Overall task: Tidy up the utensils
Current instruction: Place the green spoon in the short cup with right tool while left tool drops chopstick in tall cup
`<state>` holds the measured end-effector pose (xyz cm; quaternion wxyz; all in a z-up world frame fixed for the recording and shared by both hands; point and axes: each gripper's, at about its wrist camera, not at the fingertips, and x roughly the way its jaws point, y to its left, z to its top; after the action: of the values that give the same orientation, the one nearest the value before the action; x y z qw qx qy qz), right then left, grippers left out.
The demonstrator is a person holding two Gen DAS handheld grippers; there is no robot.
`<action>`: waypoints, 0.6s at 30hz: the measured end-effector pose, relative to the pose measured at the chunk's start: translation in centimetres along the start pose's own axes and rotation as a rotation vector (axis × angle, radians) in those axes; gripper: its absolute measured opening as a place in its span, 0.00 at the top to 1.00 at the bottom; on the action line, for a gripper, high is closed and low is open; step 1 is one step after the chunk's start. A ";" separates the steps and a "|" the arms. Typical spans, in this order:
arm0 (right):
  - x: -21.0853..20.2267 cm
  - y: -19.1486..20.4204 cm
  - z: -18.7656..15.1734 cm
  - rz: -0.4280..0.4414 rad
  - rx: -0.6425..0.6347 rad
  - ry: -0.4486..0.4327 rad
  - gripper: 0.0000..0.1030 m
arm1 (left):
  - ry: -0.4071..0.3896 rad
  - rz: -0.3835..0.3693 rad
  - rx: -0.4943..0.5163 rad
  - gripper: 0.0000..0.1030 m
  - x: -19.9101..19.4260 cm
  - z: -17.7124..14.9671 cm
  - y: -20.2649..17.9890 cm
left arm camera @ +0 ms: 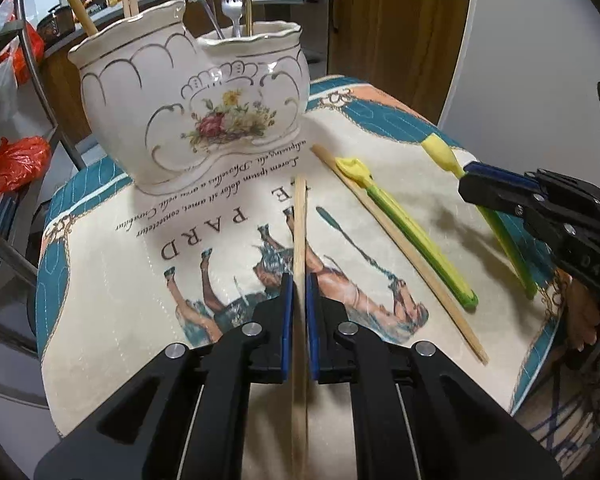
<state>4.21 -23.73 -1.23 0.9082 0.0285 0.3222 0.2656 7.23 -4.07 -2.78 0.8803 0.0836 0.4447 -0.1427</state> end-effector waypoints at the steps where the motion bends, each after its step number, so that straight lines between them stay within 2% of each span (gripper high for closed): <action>1: -0.2 0.1 0.0 -0.002 -0.003 -0.009 0.90 | -0.009 -0.001 0.002 0.93 0.0 0.0 0.0; 5: -0.9 0.3 0.5 0.003 -0.002 -0.048 0.90 | -0.033 -0.021 0.017 0.94 0.0 0.0 0.1; 10: -1.5 0.8 2.3 0.028 0.007 -0.095 0.90 | -0.142 -0.058 0.016 0.94 -3.2 -0.3 1.9; 14: -1.3 1.4 5.0 0.042 -0.005 -0.129 0.90 | -0.286 -0.082 0.028 0.94 -7.2 -0.7 3.6; 18: -1.0 2.1 8.3 0.047 -0.024 -0.179 0.90 | -0.423 -0.072 0.023 0.94 -11.2 -0.5 5.8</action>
<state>7.55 -21.43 6.34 0.9270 0.0487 0.2359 0.2873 2.43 3.52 6.10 0.9473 0.0458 0.2513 -0.1935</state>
